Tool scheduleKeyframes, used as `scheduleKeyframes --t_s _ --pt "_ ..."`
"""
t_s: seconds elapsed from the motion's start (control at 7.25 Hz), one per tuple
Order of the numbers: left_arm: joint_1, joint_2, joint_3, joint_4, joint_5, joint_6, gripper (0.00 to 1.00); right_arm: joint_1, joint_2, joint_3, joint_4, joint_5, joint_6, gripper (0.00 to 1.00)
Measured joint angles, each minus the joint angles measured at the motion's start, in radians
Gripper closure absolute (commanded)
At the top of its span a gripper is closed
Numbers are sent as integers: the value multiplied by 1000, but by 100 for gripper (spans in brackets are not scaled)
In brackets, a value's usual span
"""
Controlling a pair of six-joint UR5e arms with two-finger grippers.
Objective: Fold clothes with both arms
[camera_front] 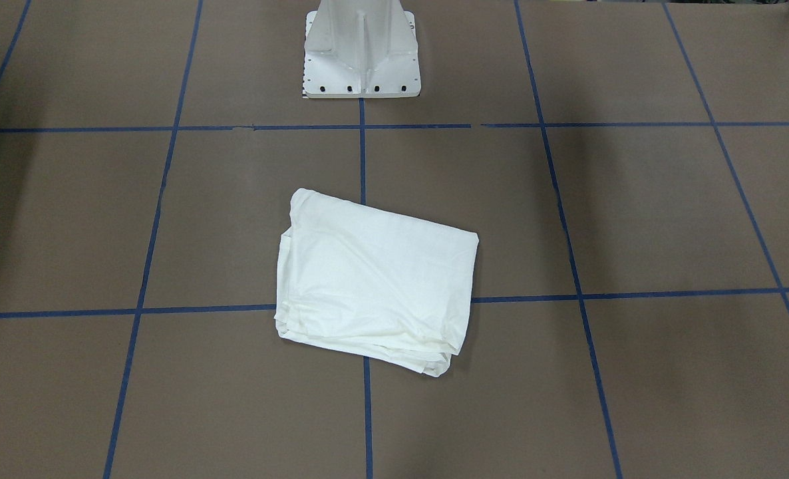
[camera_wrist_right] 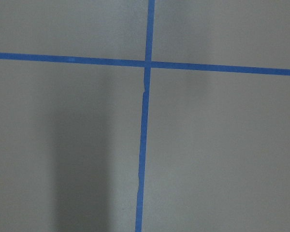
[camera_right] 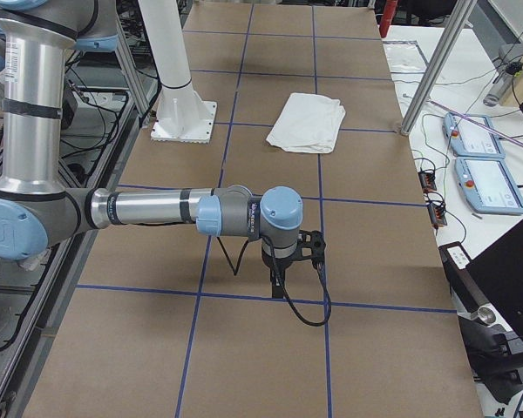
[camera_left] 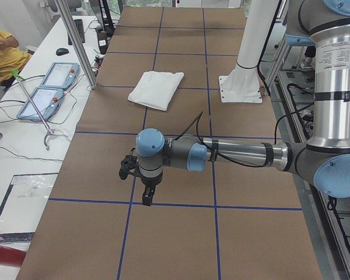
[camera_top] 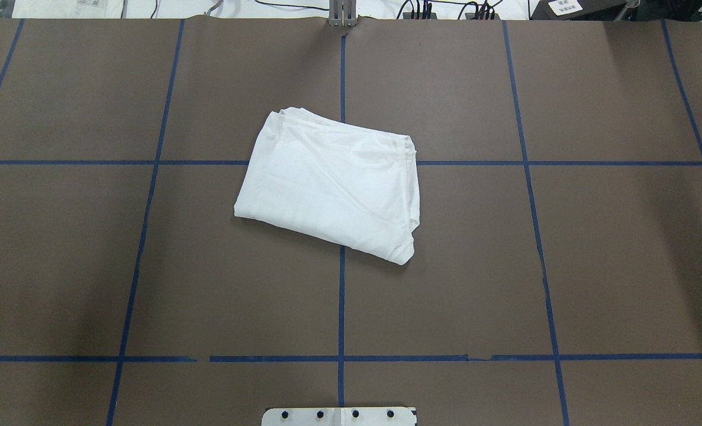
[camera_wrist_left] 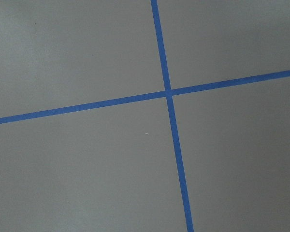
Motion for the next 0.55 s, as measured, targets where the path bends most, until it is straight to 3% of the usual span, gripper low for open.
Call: scheduleKeyframes --t_s 0.55 --pt "1 7 0 0 0 0 0 4 -7 1 0 -2 0 0"
